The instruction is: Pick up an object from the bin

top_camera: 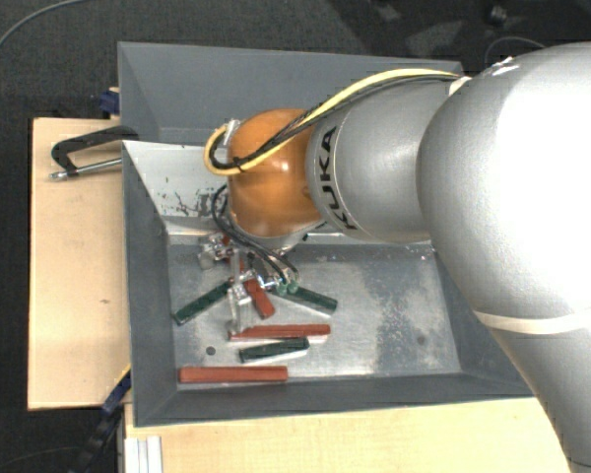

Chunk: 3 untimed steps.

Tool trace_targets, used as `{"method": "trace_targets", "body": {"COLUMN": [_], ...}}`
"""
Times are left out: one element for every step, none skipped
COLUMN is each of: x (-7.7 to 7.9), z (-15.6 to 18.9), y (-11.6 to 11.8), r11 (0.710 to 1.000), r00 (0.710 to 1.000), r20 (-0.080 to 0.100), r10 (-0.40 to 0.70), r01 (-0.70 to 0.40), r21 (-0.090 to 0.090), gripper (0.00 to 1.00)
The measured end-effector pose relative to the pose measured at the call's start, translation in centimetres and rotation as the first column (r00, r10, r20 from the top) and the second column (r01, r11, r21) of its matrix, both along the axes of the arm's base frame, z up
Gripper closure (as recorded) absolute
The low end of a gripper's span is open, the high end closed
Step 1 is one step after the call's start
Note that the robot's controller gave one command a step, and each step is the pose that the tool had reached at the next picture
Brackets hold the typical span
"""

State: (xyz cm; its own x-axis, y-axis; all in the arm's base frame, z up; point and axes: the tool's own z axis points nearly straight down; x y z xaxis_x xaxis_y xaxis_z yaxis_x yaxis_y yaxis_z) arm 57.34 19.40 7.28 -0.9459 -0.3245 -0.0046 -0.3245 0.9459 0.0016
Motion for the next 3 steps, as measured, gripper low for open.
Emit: {"method": "trace_targets", "body": {"x": [0.14,0.27,0.28], "z": [0.13,0.26,0.26], "y": [0.06,0.11,0.07], "r11": [1.0,1.0,1.0], "r00": [1.0,1.0,1.0], "r20": [0.001,0.001,0.001], "r10": [-0.002,-0.005,-0.004], "r01": [0.002,0.005,0.004], "r21": [0.001,0.001,0.0], "gripper": [0.0,0.0,1.0]}}
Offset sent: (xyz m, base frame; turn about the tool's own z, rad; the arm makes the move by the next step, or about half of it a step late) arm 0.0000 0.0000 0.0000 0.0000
